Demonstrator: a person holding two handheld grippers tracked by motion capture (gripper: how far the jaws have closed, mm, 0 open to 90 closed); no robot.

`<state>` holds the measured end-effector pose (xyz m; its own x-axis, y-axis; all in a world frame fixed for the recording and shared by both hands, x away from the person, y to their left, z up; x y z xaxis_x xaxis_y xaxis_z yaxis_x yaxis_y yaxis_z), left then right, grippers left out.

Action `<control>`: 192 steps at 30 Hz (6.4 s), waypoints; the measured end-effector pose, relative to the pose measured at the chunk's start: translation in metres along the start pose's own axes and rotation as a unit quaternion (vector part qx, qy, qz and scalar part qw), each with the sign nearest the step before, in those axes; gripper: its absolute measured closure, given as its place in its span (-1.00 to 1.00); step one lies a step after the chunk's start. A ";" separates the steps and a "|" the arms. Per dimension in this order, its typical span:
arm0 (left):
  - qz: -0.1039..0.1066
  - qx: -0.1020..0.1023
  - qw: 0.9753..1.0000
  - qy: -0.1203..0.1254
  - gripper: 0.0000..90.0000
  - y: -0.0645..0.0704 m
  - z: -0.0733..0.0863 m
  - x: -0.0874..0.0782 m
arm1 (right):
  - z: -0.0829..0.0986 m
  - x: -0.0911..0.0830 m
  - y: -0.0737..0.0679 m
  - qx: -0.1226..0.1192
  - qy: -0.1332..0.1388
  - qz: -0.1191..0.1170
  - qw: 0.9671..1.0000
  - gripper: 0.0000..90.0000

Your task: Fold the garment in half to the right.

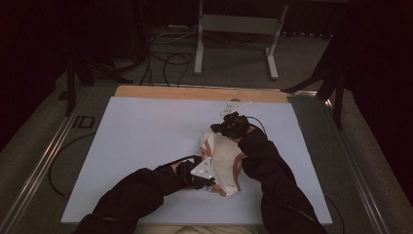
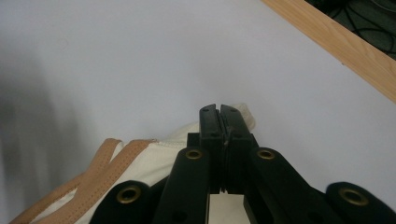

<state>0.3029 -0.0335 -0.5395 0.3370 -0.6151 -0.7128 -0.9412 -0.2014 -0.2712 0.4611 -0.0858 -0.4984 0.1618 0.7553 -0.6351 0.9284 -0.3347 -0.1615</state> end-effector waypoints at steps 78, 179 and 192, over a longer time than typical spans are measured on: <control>0.039 -0.023 0.997 -0.060 0.95 0.021 -0.044 0.067 | 0.100 -0.028 0.049 0.105 0.044 0.022 0.993 0.99; -0.021 -0.185 0.979 0.084 -0.99 0.017 0.033 -0.014 | 0.118 -0.013 -0.038 0.050 -0.075 -0.056 0.994 1.00; -0.030 -0.185 0.978 0.088 -0.99 0.014 0.034 -0.017 | 0.149 -0.042 -0.026 0.089 -0.068 -0.023 0.993 1.00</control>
<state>0.2852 0.0000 -0.5528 0.4138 -0.7084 -0.5718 -0.8747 -0.4836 -0.0339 0.3798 -0.1926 -0.5803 0.0639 0.6933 -0.7178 0.8574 -0.4062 -0.3160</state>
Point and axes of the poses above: each handheld gripper's, and its own axes: x roughly forward along the jaws, z roughly out of its underside, y roughly to its right, the point moved 10 cm from there along x, roughly forward along the jaws, and after that the axes turned 14 degrees about -z, right-handed, at the moved point
